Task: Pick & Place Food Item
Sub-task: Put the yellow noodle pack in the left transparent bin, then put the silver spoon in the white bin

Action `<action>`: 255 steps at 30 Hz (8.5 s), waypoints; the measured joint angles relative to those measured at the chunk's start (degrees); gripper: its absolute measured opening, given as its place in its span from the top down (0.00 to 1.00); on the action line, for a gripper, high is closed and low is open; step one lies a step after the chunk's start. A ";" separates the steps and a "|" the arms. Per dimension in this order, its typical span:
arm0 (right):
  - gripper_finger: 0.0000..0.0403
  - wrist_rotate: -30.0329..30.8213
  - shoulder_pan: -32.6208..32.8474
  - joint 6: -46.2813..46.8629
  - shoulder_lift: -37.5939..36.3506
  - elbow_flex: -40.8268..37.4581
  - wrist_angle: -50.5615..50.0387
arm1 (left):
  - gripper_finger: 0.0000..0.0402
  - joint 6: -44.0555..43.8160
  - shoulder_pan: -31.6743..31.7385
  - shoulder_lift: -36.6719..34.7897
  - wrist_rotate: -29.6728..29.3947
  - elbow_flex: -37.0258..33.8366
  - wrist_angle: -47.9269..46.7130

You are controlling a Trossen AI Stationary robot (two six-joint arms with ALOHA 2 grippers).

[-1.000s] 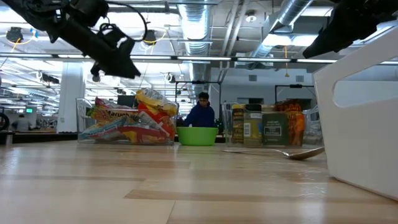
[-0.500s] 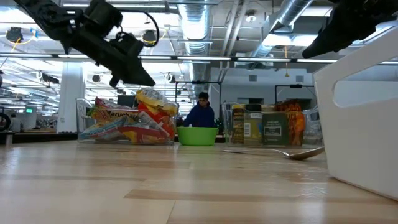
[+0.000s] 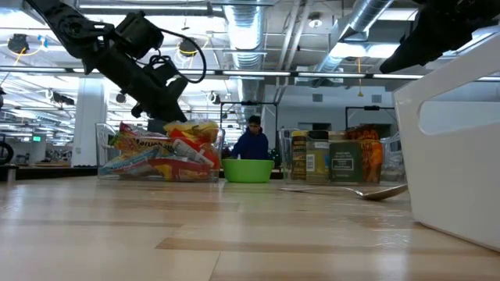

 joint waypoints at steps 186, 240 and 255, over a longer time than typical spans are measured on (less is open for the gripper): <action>1.00 -0.11 0.13 1.55 0.00 0.00 7.86 | 1.00 11.21 -14.08 -58.51 19.33 -21.73 -11.45; 1.00 0.11 -9.83 2.23 0.02 0.00 26.71 | 1.00 10.16 -14.08 -58.51 19.30 -21.73 -12.11; 1.00 -5.99 -21.44 1.88 0.34 0.00 29.96 | 1.00 10.16 -14.07 -58.51 19.31 -21.73 -12.11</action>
